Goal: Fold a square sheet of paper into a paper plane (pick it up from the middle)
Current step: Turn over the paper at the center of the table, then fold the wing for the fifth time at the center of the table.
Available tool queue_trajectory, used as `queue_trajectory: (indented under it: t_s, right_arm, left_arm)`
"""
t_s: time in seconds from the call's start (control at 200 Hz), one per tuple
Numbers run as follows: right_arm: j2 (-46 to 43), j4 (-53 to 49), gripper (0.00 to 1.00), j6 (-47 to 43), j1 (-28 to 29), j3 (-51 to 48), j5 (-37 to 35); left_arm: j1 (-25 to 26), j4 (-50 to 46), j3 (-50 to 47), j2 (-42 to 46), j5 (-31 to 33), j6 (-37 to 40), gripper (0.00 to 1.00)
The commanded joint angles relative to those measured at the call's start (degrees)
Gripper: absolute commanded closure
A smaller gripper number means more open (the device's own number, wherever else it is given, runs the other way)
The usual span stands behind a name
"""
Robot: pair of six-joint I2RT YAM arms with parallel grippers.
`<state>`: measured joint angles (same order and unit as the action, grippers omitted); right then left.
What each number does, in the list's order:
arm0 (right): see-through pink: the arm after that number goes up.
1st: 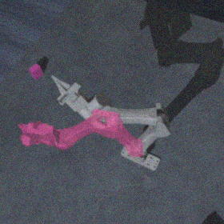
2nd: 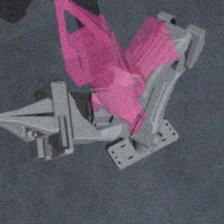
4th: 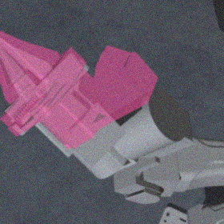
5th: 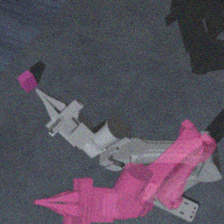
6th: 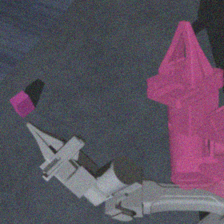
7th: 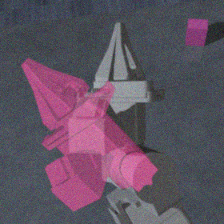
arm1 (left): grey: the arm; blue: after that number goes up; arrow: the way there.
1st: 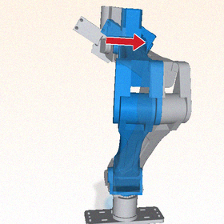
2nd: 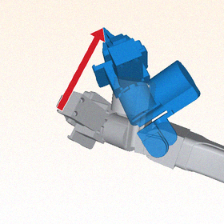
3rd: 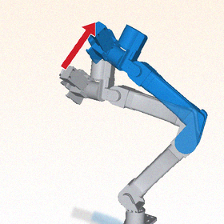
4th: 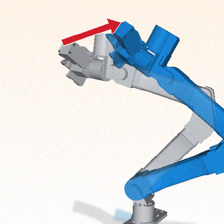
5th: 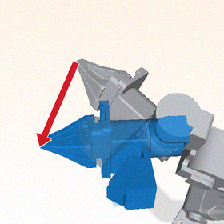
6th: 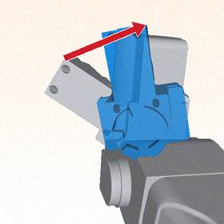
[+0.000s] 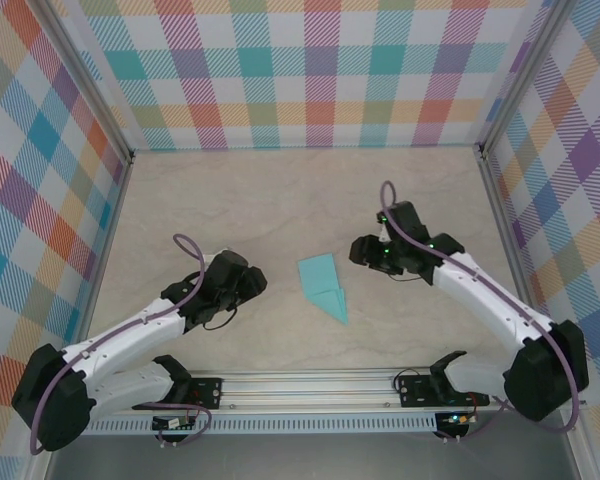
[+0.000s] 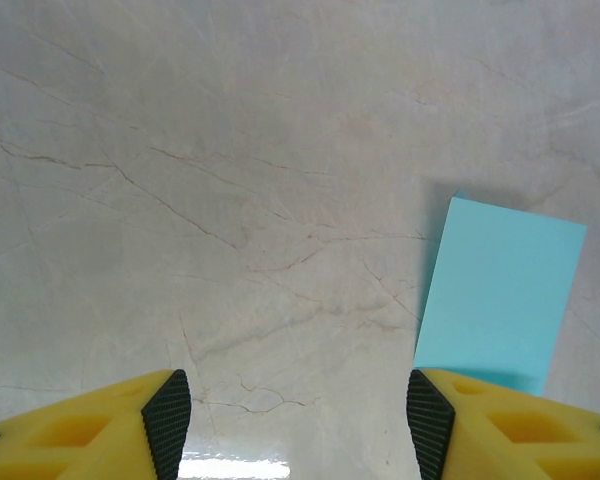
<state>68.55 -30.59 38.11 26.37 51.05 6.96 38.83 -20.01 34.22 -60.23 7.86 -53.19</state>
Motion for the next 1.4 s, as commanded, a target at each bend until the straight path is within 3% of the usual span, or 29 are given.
queue_trajectory:
  t_s: [0.0,0.075,0.25,0.38,0.46,0.645,0.77,0.815,0.955,1.07,1.2,1.395]
  right_arm:
    - [-0.63,10.93,0.51,2.81,-6.22,-6.60,19.15]
    - [1.70,13.35,0.59,2.59,-8.79,-9.03,26.08]
    - [6.55,23.32,0.79,4.26,-8.75,-13.24,37.82]
    - [7.45,20.72,0.84,0.79,-6.91,-12.84,37.63]
    - [7.53,19.66,0.92,-0.45,-5.93,-12.88,37.67]
    - [4.74,23.03,0.93,0.76,-3.53,-15.56,38.07]
    - [1.16,23.38,0.94,-0.89,-2.20,-17.03,35.22]
    - [0.23,23.53,1.00,-1.88,-2.22,-17.34,34.41]
    - [-0.94,23.60,1.00,-4.16,-2.40,-18.09,30.65]
    - [3.72,23.43,1.00,-4.08,-2.45,-16.60,29.69]
    - [13.56,36.94,1.00,1.24,-4.10,-16.79,39.91]
    - [19.42,38.34,1.00,1.75,-4.13,-14.63,37.84]
  left_arm:
    - [-0.95,3.56,1.15,-2.29,-4.01,-0.64,0.38]
    - [-0.96,6.05,1.89,-4.16,-6.15,-0.95,0.39]
    - [-0.95,7.92,2.08,-6.88,-7.85,-1.37,0.38]
    - [-0.99,9.37,1.83,-8.22,-8.73,-1.69,0.38]
    - [-0.99,10.73,1.73,-9.08,-10.05,-1.93,0.38]
    - [-0.95,13.16,0.28,-8.14,-11.25,-2.09,0.38]
    - [-0.95,12.93,-0.42,-6.08,-10.16,-0.21,0.37]
    - [-0.95,13.27,-0.68,-5.54,-9.44,0.70,0.37]
    - [-0.95,16.57,-1.68,-5.80,-9.09,3.55,0.34]
    - [-0.93,20.79,-2.72,-7.74,-9.63,4.04,0.33]
    - [-0.95,23.01,-2.88,-8.93,-9.21,2.62,0.34]
    - [-0.95,21.97,-3.53,-6.29,-5.88,1.25,0.33]
